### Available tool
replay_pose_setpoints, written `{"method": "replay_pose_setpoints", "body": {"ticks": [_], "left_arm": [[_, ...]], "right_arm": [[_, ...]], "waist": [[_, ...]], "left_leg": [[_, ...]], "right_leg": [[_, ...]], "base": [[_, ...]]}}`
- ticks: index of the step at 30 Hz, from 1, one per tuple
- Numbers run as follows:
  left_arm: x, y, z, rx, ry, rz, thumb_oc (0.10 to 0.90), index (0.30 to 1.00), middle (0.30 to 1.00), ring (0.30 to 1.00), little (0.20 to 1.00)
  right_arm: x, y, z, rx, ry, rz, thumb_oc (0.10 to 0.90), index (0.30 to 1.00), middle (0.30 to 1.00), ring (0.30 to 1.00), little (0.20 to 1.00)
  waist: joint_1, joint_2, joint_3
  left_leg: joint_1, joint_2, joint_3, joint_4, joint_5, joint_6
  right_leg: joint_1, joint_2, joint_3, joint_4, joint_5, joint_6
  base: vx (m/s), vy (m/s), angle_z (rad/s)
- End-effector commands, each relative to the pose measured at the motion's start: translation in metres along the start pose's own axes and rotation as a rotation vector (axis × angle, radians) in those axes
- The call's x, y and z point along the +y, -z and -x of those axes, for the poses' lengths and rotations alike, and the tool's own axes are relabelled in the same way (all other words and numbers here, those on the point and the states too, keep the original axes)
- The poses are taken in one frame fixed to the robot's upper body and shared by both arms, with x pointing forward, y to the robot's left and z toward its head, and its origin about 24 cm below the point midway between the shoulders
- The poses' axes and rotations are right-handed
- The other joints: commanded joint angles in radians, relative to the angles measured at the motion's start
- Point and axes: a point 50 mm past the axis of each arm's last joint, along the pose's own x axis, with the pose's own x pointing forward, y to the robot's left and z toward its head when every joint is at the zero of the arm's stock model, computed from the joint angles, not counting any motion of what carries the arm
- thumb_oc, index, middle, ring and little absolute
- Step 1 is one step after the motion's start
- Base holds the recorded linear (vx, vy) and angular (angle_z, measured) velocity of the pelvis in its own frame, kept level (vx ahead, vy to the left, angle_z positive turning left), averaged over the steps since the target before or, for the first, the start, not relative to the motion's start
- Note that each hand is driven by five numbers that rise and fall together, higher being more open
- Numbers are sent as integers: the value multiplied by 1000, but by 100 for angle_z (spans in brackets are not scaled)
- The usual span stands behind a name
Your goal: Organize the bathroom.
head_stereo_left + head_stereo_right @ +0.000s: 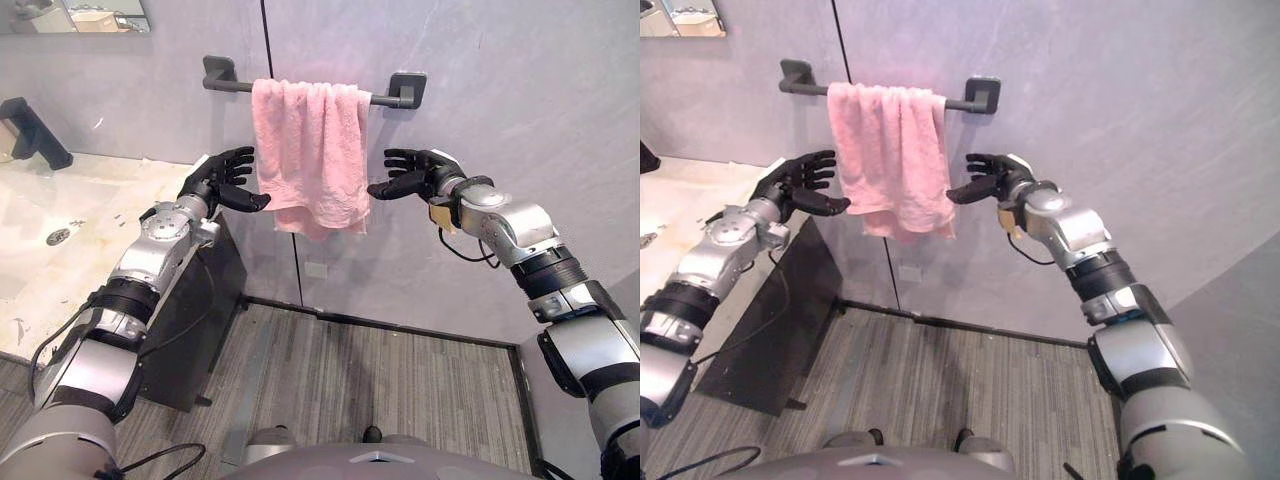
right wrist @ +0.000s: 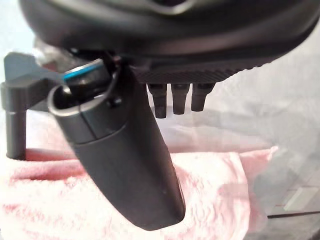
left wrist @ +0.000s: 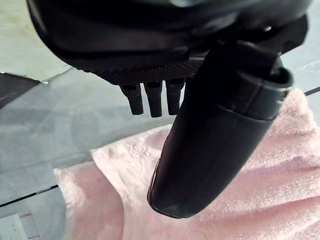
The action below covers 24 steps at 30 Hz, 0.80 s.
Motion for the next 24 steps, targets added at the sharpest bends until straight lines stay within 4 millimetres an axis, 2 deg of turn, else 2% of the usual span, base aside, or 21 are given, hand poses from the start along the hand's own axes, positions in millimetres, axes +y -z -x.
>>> {"method": "replay_pose_setpoints", "body": {"ticks": [1,5,7,20,24], "left_arm": [[3,-61,-15,-226,-19,-43,800,900,900,900,900],[1,-61,-15,-225,-9,-10,800,900,900,900,900],[-4,-59,-16,-224,-2,44,800,900,900,900,900],[-28,-49,-21,-200,45,69,800,900,900,900,900],[-30,-44,-22,-178,42,67,800,900,900,900,900]], "right_arm": [[-15,-78,10,-291,73,83,800,900,900,900,900],[-15,-75,9,-277,61,61,800,900,900,900,900],[-8,-68,4,-258,28,40,800,900,900,900,900],[9,-49,-9,-197,-37,-77,800,900,900,900,900],[10,-49,-11,-188,-32,-95,800,900,900,900,900]], "waist": [[24,35,-152],[28,35,-156],[30,36,-156],[37,35,-161],[38,35,-166]], "left_leg": [[-145,65,19,-57,154,-76],[-143,62,12,-58,152,-76],[-138,60,5,-55,149,-75],[-110,58,2,-63,142,-81],[-105,57,2,-64,141,-82]], "right_leg": [[65,-29,-15,65,-153,71],[70,-30,-17,62,-154,71],[73,-31,-19,65,-155,69],[94,-28,-26,64,-161,69],[95,-27,-28,64,-160,70]], "base": [[34,-9,-1],[26,-4,0],[49,0,2],[41,3,2],[18,2,0]]}}
